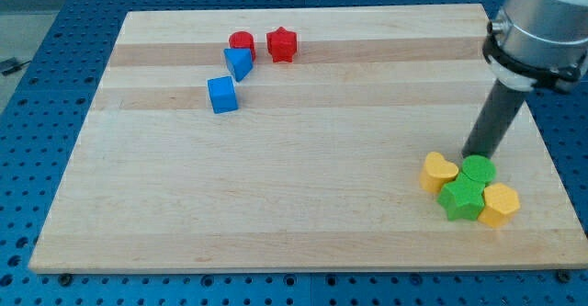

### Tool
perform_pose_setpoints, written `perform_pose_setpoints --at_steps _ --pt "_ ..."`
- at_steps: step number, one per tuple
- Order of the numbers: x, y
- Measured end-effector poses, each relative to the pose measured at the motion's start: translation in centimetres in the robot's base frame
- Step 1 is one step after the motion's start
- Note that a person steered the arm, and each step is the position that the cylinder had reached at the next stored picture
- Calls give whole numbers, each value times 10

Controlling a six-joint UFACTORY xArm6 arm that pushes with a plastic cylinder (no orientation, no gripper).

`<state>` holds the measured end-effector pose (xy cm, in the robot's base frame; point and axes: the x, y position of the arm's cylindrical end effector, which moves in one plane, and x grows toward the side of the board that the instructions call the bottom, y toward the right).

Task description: Push red star into the yellow heart

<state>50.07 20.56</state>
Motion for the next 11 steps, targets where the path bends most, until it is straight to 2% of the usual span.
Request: perform_pose_setpoints --at_steps 1,2,4,5,6,8,11 --pt "-32 -7" --pt "-107 -44" --pt "-250 -166" --pt "-267 -227" --pt "-257 -262" --pt "-230 -225" --pt "-152 -251"
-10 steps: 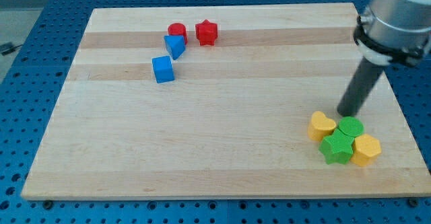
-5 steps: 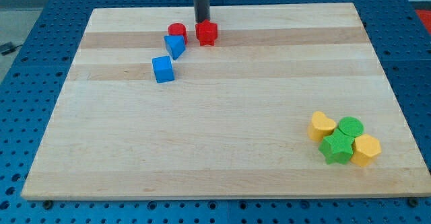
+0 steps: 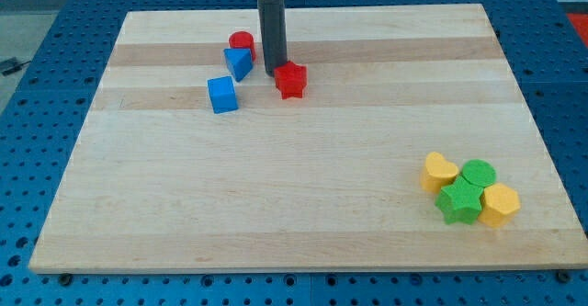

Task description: Push red star into the yellow heart

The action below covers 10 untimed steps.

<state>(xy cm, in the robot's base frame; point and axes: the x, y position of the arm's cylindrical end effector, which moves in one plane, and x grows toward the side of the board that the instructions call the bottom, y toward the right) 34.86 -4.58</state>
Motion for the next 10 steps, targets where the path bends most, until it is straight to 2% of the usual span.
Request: perform_pose_setpoints --at_steps 1,4,6,10 --pt "33 10" --pt "55 131" --pt "111 137" --pt "176 168"
